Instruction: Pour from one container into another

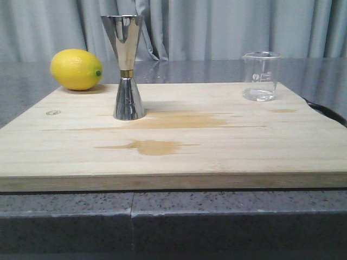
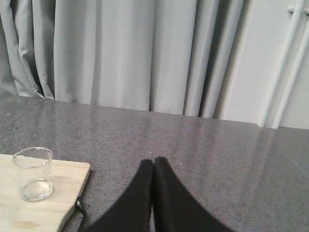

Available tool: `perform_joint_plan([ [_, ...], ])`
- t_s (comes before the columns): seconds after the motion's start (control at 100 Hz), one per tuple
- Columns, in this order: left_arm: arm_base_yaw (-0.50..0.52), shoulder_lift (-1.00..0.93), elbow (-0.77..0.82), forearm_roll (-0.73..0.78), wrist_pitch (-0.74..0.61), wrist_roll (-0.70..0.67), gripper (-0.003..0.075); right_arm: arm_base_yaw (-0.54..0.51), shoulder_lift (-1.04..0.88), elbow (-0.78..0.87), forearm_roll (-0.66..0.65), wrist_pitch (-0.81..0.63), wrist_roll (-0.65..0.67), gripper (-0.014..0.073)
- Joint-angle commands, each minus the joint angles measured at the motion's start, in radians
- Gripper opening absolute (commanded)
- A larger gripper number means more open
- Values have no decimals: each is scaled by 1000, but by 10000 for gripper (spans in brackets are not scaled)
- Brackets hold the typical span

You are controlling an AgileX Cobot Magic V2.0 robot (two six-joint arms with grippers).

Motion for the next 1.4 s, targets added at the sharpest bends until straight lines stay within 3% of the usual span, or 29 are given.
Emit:
perform_joint_plan([
  [0.0,-10,-25,-5,140,-61,-282,-19,2,5,-25,5,-81,-1,-71],
  [0.09,-10,-25,34,303,-136,-671,-19,2,5,-25,5,-81,-1,-71],
  [0.23,-10,-25,132,696,-352,-1316,-19,2,5,-25,5,-81,-1,-71],
  [0.32,-27,-25,188,872,-453,-1492,-19,2,5,-25,5,-81,-1,-71],
  [0.5,-78,-25,194,914,-420,-1498,-19,2,5,-25,5,-81,-1,-71],
  [1.39,-78,-25,194,912,-373,-1498,-19,2,5,-25,5,-81,-1,-71],
])
